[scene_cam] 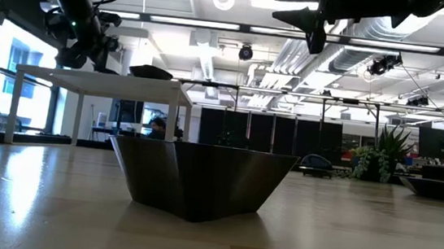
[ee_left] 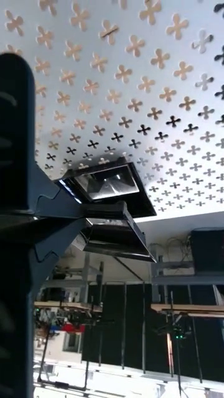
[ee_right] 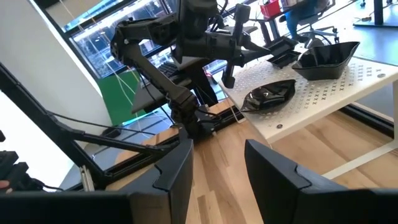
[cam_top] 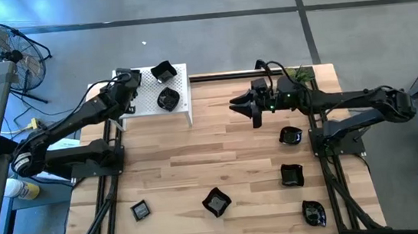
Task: Pick & Place Mini shaped plates
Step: Stack the black square plate on top of the other black square plate on the shelf, then stack the black distorted square plate on top of the other black distorted square plates on the shelf
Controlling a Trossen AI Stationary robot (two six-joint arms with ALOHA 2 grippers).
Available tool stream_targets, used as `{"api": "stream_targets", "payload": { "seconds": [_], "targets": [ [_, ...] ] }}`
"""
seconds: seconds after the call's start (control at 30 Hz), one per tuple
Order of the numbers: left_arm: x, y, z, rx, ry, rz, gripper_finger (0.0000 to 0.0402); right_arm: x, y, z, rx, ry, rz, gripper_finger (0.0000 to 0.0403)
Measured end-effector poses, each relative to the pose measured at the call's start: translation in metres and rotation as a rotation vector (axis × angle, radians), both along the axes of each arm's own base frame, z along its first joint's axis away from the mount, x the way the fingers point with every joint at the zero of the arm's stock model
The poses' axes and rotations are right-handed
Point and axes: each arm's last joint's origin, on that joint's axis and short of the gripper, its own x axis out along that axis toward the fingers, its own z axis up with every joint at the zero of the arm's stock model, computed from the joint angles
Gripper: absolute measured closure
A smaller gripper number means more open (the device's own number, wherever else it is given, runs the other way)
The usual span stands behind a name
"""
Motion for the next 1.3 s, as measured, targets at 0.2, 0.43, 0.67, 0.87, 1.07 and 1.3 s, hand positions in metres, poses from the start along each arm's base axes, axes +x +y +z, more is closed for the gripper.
{"api": "stream_targets", "payload": {
  "seconds": [0.2,0.43,0.67,0.87,1.07,1.3],
  "targets": [
    [0.001,0.0,0.0,-0.01,-0.013,-0.02,0.0391,0.0,0.0,0.0,0.0,-0.001,0.0,0.0263],
    [0.001,0.0,0.0,-0.02,-0.018,-0.033,0.0357,0.0,0.0,0.0,-0.007,-0.001,0.002,0.0263],
    [0.002,-0.001,0.0,-0.026,-0.016,-0.056,0.0325,0.0,0.0,0.0,-0.007,-0.001,0.009,0.0263],
    [-0.004,-0.006,0.01,0.036,0.12,-0.175,0.0338,0.0,0.0,0.0,-0.006,0.005,0.012,0.0263],
    [-0.007,-0.011,0.028,0.124,0.376,-0.425,0.0392,0.0,-0.001,-0.001,-0.032,0.018,-0.013,0.0268],
    [-0.001,-0.014,0.04,0.242,0.634,-0.776,0.0396,-0.001,-0.004,-0.005,-0.035,0.059,-0.103,0.0323]
  ]
}}
